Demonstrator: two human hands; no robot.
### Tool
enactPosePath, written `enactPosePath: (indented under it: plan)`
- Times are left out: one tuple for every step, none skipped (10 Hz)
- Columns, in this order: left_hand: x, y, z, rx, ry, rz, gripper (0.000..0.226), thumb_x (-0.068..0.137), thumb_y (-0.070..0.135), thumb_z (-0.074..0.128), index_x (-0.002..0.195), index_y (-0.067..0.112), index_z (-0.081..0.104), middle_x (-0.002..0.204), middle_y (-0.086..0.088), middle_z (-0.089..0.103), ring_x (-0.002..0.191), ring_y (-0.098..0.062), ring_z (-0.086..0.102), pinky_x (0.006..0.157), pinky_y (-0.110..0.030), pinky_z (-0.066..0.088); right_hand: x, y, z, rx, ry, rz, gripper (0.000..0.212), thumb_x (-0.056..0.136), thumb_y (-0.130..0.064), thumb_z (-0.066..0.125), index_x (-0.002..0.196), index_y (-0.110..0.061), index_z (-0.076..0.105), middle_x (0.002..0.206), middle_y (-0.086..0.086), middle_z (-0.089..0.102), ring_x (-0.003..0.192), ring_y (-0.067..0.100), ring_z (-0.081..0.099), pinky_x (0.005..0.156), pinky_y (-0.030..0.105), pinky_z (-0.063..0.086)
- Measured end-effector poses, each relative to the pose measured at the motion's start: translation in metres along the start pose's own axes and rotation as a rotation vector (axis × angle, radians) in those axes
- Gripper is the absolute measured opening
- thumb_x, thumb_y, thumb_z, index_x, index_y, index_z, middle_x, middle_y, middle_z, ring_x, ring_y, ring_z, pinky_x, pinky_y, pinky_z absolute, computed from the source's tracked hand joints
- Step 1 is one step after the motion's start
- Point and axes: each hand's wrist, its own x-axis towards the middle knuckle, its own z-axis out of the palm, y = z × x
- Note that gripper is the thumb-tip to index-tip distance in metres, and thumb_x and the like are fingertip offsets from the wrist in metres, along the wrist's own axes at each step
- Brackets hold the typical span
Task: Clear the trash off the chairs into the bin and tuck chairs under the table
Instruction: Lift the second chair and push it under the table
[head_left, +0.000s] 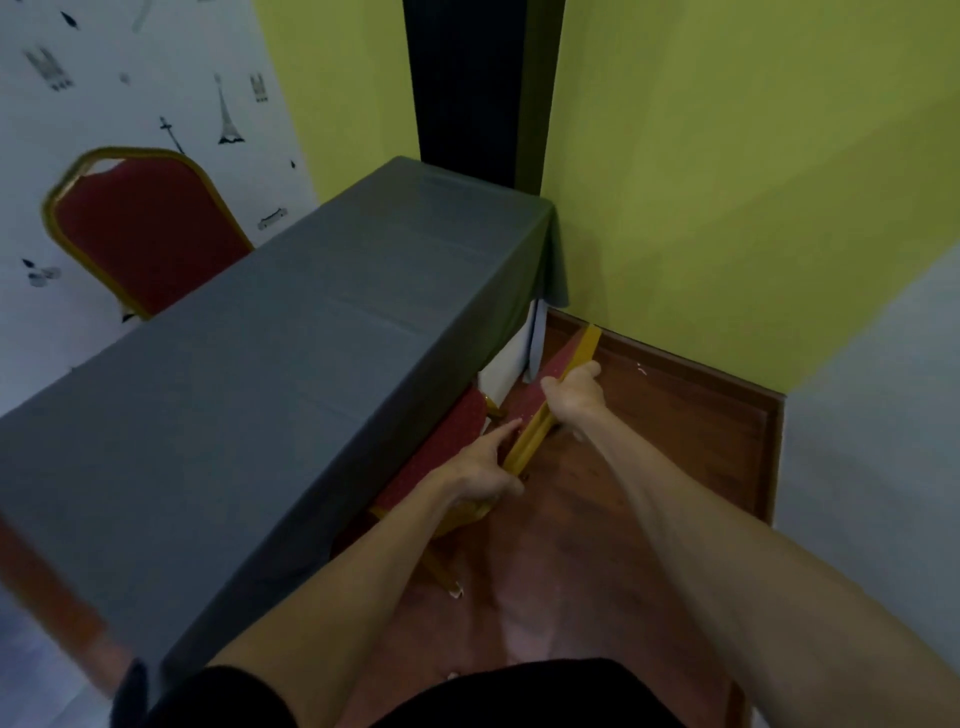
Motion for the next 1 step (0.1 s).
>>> enactPosePath:
  plan:
    - [-0.012, 0.0015, -0.0178, 0.042, -0.023, 0.066, 0.102, 0.07, 0.023, 0.085, 0.152, 0.04, 0.026, 0.159, -0.001, 0.032, 0.141, -0.026, 0.036, 0.111, -0.043, 0.038, -0.0036, -0.0044, -0.008, -0.144, -0.024, -0.029, 0.077, 0.1, -0.034, 0.06, 0.148, 0.006, 0.016, 0.148, 0.022, 0.045, 0.131, 0.037, 0.052, 0.079, 0.034, 0.05]
